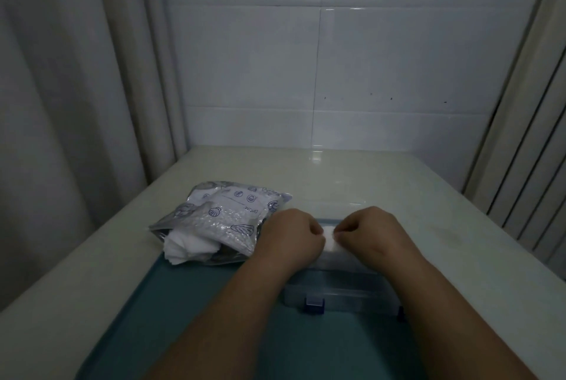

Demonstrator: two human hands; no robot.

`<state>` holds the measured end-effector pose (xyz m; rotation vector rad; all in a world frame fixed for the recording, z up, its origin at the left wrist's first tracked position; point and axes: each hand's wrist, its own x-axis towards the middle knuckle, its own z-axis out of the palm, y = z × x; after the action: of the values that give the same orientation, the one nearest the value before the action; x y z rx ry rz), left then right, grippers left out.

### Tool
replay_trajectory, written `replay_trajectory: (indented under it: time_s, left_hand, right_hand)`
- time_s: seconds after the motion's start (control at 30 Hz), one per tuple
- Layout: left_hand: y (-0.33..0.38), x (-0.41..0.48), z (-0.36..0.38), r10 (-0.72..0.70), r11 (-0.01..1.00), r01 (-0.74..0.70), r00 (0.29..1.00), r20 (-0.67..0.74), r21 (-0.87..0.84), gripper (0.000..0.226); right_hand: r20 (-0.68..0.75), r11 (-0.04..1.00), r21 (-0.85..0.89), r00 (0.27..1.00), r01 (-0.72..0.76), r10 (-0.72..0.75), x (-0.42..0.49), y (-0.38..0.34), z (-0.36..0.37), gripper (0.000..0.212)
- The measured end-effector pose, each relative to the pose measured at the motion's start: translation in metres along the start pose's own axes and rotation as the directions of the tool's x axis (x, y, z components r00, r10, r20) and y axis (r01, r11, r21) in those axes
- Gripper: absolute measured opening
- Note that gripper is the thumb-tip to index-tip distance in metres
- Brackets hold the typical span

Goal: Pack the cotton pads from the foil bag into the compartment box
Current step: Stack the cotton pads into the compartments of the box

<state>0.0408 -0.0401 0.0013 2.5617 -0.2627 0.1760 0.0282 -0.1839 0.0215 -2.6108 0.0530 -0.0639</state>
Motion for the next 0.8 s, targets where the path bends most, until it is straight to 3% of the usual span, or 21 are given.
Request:
replay_trajectory:
  time_s: [0.17,0.5,0.7,0.8]
  left_hand:
    - [-0.001,-0.001,-0.019,-0.008,0.991,-0.003,0.996,-0.087,-0.132,0.029]
    - [-0.043,-0.023,-0.056,-0.051,0.992,0.020,0.968,-0.248,-0.124,0.020]
    - [-0.088,-0.024,-0.086,-0.155,0.986,0.127,0.945,-0.289,-0.112,0.019]
    - [-0.115,-0.026,-0.094,-0.267,0.960,0.220,0.902,-0.338,-0.171,0.012]
  right_hand:
    - [-0.114,0.991,0.107,0.991,0.082,-0.070,-0.001,0.000,-0.001,0.022]
    - [-0.067,0.974,0.126,0.981,0.188,-0.181,-0.011,-0.020,0.017,0.023]
    - [0.038,0.895,-0.098,0.901,0.435,-0.433,-0.024,-0.057,0.038,0.038]
    - [0.091,0.836,-0.245,0.870,0.491,-0.484,-0.024,-0.068,0.050,0.041]
